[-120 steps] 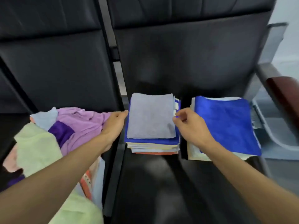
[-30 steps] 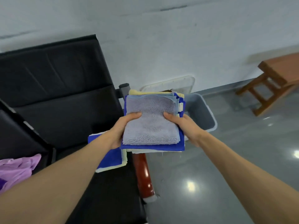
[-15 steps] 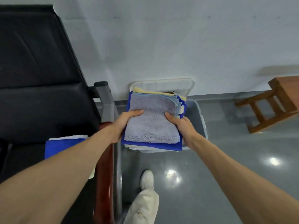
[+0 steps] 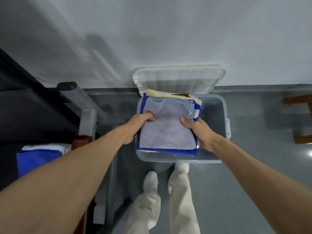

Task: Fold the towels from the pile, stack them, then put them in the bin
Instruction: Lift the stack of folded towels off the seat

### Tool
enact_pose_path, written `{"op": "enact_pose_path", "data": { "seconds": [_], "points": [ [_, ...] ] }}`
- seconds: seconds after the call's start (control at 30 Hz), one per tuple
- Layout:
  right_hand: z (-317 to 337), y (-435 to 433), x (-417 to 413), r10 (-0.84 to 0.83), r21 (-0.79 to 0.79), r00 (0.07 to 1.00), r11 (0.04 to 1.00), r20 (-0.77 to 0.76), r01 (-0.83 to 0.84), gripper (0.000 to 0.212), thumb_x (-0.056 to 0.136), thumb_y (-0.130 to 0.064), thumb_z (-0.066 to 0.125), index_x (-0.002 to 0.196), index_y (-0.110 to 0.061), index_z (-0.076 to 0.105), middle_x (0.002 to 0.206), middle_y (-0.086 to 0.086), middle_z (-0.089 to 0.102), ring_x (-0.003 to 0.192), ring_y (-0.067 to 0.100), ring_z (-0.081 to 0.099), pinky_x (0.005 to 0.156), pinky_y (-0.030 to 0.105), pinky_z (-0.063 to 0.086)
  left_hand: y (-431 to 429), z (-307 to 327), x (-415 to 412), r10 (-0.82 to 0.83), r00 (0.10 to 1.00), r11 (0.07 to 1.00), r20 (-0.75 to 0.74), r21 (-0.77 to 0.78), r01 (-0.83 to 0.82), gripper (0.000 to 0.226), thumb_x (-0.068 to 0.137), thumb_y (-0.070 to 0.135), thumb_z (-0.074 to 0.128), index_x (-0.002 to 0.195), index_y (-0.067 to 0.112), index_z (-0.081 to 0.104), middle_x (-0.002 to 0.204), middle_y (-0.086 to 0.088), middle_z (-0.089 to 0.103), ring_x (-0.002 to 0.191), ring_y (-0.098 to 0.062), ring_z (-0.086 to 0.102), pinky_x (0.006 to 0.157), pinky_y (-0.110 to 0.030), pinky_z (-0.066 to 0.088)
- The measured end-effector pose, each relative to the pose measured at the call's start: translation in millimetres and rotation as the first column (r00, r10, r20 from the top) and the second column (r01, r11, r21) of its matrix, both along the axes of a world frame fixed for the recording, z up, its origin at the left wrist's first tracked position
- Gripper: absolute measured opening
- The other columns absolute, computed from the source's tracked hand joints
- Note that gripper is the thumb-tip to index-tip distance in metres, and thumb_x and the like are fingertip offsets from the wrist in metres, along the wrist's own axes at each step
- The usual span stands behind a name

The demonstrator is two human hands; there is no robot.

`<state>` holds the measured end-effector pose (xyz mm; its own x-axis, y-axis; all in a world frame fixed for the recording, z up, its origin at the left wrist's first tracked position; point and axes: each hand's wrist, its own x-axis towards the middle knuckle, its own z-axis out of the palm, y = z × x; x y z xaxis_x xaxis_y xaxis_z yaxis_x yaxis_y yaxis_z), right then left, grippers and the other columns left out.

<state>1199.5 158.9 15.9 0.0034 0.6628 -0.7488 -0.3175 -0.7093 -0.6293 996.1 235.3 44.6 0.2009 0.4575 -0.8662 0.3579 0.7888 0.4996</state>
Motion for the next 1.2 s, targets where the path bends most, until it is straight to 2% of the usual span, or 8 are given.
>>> {"op": "enact_pose_path", "data": {
  "seconds": [0.2,0.4,0.6,0.8,0.9,1.0,1.1,1.2],
  "points": [
    [-93,30,34,0.054,-0.044,0.998,0.998,-0.023,-0.055,0.027,0.092,-0.017,0.063,0.118,-0.014,0.06,0.111,0.008,0.07,0.104,0.028,0.067,0.09,0.043,0.054,21,-93,36,0.115,0.988,0.992,-0.106,-0.042,-0.12,0.051,0.054,0.025,0.067,0.104,0.012,0.069,0.098,-0.011,0.072,0.091,-0.03,0.068,0.074,-0.035,0.053],
    [-177,50,37,0.04,-0.096,0.999,0.995,-0.01,-0.041,0.03,0.091,-0.018,0.065,0.12,-0.014,0.06,0.107,0.007,0.072,0.097,0.026,0.069,0.078,0.039,0.057,32,-175,45,0.151,0.976,0.986,-0.155,-0.051,-0.16,0.01,0.078,0.02,0.058,0.085,0.015,0.063,0.08,-0.009,0.066,0.08,-0.028,0.062,0.075,-0.036,0.049],
    [-279,57,23,0.024,-0.176,0.998,0.984,0.057,-0.014,0.037,0.087,-0.021,0.071,0.122,-0.018,0.058,0.11,0.006,0.071,0.098,0.026,0.068,0.083,0.044,0.057,36,-272,40,0.161,0.973,0.981,-0.166,-0.086,-0.177,0.01,0.083,0.017,0.054,0.087,0.013,0.062,0.08,-0.01,0.065,0.075,-0.026,0.061,0.066,-0.031,0.047],
    [-378,67,16,-0.012,-0.235,0.992,0.971,0.128,0.042,0.041,0.082,-0.019,0.076,0.12,-0.016,0.06,0.107,0.006,0.071,0.095,0.027,0.069,0.081,0.046,0.058,44,-376,37,0.18,0.966,0.979,-0.186,-0.065,-0.195,0.02,0.074,0.02,0.059,0.091,0.012,0.066,0.092,-0.015,0.068,0.086,-0.032,0.063,0.082,-0.041,0.05],
    [-414,71,13,-0.048,-0.228,0.984,0.97,0.171,0.087,0.04,0.081,-0.021,0.077,0.117,-0.017,0.061,0.105,0.006,0.071,0.094,0.028,0.068,0.082,0.049,0.057,48,-414,36,0.152,0.969,0.985,-0.195,-0.051,-0.165,0.013,0.079,0.019,0.058,0.088,0.013,0.065,0.089,-0.012,0.067,0.084,-0.029,0.062,0.083,-0.04,0.049],
    [-443,72,6,-0.088,-0.228,0.97,0.964,0.226,0.14,0.048,0.078,-0.023,0.079,0.121,-0.017,0.058,0.108,0.006,0.07,0.097,0.028,0.067,0.086,0.051,0.056,54,-444,36,0.112,0.971,0.992,-0.211,-0.027,-0.121,0.012,0.08,0.023,0.059,0.085,0.013,0.063,0.087,-0.01,0.064,0.08,-0.024,0.06,0.073,-0.033,0.047],
    [-458,69,-1,-0.038,-0.238,0.947,0.964,0.318,0.119,0.054,0.079,-0.027,0.077,0.125,-0.017,0.052,0.113,0.004,0.066,0.102,0.027,0.064,0.091,0.05,0.054,53,-459,37,0.092,0.97,0.996,-0.227,0.001,-0.094,0.029,0.08,0.03,0.059,0.104,0.014,0.063,0.098,-0.007,0.066,0.086,-0.02,0.063,0.066,-0.028,0.046],
    [-443,69,-4,0.014,-0.264,0.917,0.959,0.399,0.1,0.052,0.084,-0.028,0.073,0.127,-0.014,0.048,0.116,0.004,0.062,0.105,0.027,0.061,0.093,0.048,0.052,47,-451,37,0.044,0.962,0.999,-0.268,0.021,-0.04,0.046,0.087,0.035,0.054,0.129,0.016,0.053,0.114,-0.006,0.064,0.098,-0.021,0.062,0.077,-0.031,0.052]
  ]
}}
